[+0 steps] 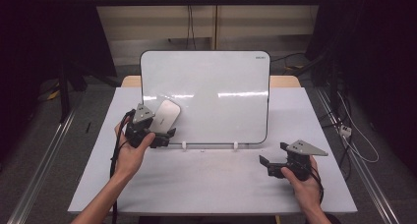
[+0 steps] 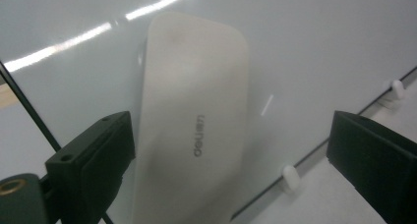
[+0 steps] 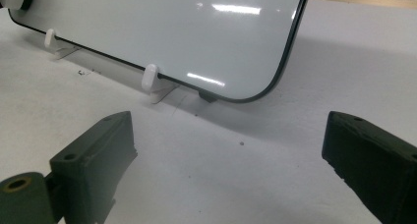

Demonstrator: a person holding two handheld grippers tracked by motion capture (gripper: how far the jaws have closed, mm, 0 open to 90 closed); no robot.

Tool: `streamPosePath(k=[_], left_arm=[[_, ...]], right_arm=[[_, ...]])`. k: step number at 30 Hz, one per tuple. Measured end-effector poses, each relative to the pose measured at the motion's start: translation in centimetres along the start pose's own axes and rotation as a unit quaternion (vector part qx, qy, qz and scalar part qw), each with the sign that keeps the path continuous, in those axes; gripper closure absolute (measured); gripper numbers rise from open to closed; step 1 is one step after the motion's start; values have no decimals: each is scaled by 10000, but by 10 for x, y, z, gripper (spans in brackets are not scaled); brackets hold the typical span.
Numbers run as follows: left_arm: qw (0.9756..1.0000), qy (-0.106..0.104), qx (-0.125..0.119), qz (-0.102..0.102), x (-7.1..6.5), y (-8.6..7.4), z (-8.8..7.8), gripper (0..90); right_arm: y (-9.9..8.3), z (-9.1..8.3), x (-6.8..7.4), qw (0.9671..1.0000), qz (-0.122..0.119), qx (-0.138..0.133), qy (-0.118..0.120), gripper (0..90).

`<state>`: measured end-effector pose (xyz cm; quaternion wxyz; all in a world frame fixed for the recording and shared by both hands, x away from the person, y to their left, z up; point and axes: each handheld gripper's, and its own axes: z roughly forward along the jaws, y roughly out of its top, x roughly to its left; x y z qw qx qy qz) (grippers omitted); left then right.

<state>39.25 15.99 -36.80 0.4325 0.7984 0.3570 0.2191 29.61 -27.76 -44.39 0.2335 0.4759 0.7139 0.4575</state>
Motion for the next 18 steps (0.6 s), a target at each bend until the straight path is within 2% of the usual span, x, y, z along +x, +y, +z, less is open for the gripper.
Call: streamPosePath(k=[2,7,10,18], left_arm=[[9999,-31,-3,-102,-1,-2,-2,40],[9998,-101,80,-131,-2,-11,-7,42],[9999,-55,-9,-159,-1,-19,-9,42],[9999,-21,58,-159,3,-40,-16,45]], right_arm=[[0,0,0,10000,3,-7,1,58],[0,0,1,10000,6,-8,11,58],[0,0,1,10000,11,4,13,58],[0,0,1,10000,8,1,5,58]])
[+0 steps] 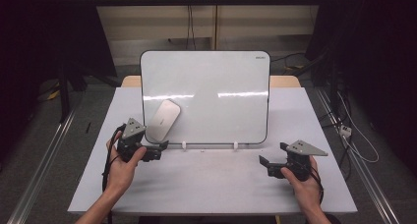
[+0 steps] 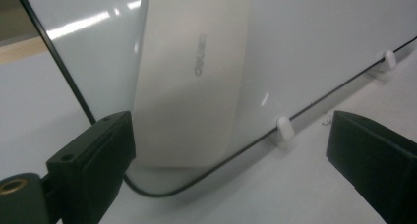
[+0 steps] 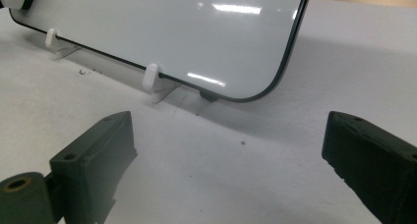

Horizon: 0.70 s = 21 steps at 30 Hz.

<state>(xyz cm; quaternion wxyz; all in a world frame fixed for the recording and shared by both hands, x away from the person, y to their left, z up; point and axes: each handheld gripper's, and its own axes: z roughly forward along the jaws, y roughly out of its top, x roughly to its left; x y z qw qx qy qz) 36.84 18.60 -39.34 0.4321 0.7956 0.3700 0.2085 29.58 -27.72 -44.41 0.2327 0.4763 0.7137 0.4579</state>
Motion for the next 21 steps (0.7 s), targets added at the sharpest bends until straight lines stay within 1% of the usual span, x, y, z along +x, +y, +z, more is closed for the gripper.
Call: streamPosePath(k=[3,7,8,11,13,15,17,19,20,21], left_arm=[[9999,-24,-38,-114,1,-6,-4,49],[9999,119,36,10,2,-13,-11,50],[9999,133,68,-5,2,-15,-13,50],[9998,172,53,-78,4,-21,-17,50],[9997,227,26,-69,4,-24,-19,50],[9997,227,28,-100,5,-27,-22,50],[9995,305,35,-107,7,-31,-24,50],[9993,336,32,-179,8,-35,-26,50],[9991,387,43,-153,9,-37,-27,49],[9989,430,20,-189,8,-39,-27,45]], right_arm=[[0,0,0,10000,-12,15,-5,58],[0,0,0,10000,1,16,12,58],[0,0,0,10000,6,17,4,58],[0,0,0,10000,8,7,3,58],[0,0,0,10000,-13,26,2,58],[0,0,1,10000,-6,10,3,58],[0,0,1,10000,-15,21,4,58],[0,0,1,10000,2,13,0,58],[0,0,1,10000,6,18,-5,58],[0,0,0,10000,-13,18,-17,58]])
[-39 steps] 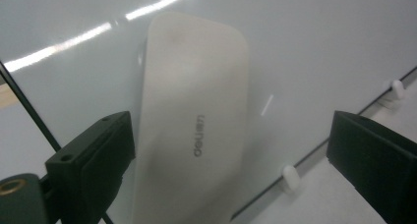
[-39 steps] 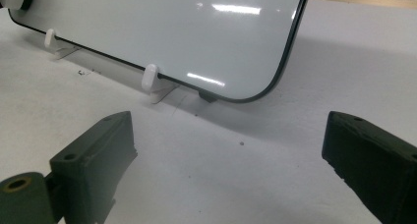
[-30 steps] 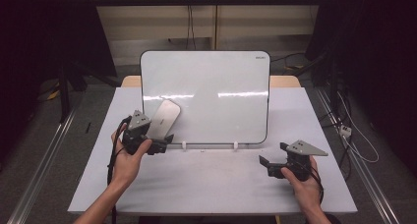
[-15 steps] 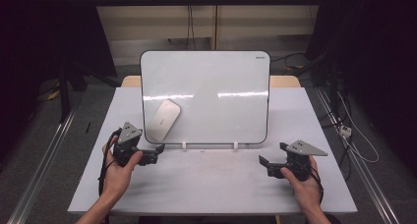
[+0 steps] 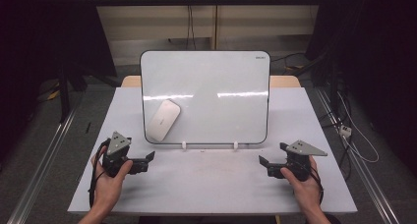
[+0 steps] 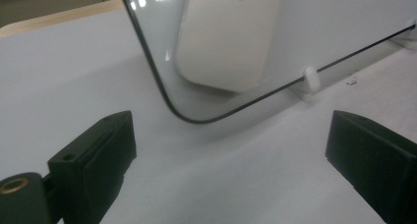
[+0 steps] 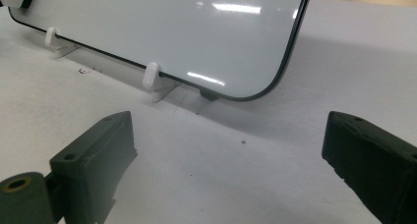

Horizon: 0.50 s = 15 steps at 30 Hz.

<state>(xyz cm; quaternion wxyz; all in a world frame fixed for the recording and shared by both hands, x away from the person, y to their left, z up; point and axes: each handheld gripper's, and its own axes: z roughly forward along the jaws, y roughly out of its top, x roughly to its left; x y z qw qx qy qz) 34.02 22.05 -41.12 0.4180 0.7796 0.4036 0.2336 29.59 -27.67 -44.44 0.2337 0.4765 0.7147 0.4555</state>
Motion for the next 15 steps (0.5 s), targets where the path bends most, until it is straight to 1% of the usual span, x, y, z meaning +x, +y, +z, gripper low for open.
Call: streamPosePath(k=[2,5,7,9,11,12,15], left_arm=[[10000,-26,-31,-32,2,-3,-1,44],[9998,14,-91,-174,3,-10,-1,42],[9997,49,-133,-214,4,-14,-1,44],[9994,109,-210,-235,5,-17,-4,45],[9995,118,-239,-190,5,-20,-6,44],[9995,151,-211,-199,6,-20,-6,44],[9993,63,-211,-300,7,-20,-5,44]], right_arm=[[0,0,0,10000,9,-5,6,58],[0,0,0,10000,-2,14,8,58],[0,0,0,10000,4,28,-2,58],[0,0,-1,10000,6,13,-10,58],[0,-1,-1,10000,-3,5,-7,58],[-1,-1,-1,10000,-2,21,-2,58],[-1,-1,-2,10000,11,29,-17,58]])
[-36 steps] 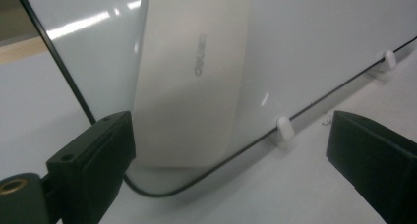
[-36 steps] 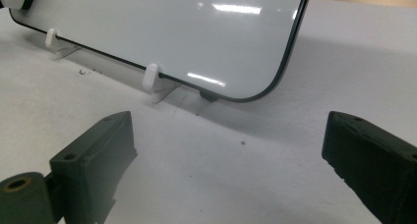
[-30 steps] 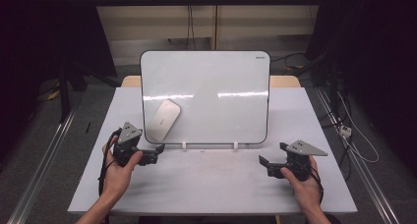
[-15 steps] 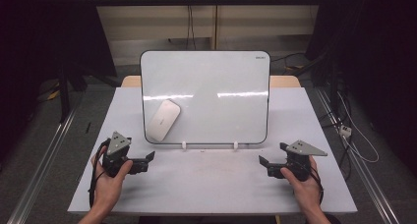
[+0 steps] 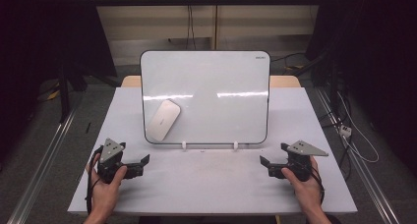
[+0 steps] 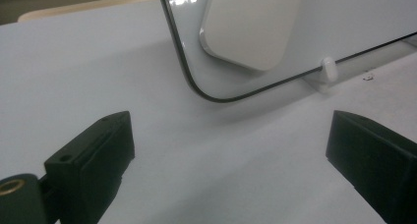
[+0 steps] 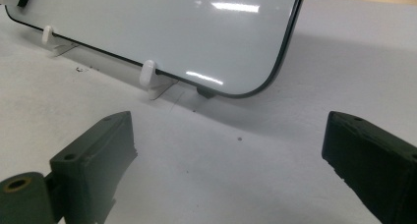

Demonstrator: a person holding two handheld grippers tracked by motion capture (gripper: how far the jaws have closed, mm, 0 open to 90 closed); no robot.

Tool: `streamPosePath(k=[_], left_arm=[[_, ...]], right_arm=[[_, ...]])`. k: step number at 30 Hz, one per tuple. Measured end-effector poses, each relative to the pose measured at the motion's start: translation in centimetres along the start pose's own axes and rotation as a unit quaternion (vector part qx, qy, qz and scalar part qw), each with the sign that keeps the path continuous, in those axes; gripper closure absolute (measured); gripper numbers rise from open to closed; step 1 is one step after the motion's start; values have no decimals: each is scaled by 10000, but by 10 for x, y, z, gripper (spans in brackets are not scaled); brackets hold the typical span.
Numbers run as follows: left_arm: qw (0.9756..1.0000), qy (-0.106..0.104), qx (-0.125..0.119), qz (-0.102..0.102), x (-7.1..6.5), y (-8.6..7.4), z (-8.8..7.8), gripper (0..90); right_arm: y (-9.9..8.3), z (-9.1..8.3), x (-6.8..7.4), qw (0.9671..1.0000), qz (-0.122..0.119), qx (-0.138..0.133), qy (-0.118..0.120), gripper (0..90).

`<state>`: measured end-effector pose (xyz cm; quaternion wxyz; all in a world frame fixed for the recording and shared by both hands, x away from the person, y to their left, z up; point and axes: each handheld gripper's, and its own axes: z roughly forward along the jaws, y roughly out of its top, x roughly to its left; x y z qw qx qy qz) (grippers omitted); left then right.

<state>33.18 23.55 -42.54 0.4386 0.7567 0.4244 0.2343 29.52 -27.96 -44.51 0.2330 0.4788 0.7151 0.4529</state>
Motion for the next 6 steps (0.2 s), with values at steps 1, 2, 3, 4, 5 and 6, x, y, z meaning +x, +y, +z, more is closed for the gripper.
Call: streamPosePath(k=[1,2,3,4,5,6], left_arm=[[10000,22,-28,42,0,1,0,46],[9999,22,-96,81,-1,1,0,46],[9998,-10,-135,113,0,1,-1,48],[9999,-30,-141,92,0,1,-1,48],[9999,-23,-143,47,0,1,-2,48],[9999,12,-132,47,1,1,-3,48]], right_arm=[[0,0,0,10000,8,-5,3,58],[0,1,0,10000,19,-10,5,58],[0,1,-1,10000,17,-11,10,58],[1,1,0,10000,10,-4,14,58],[1,2,0,10000,-5,6,21,58],[1,2,1,10000,6,-2,20,58]])
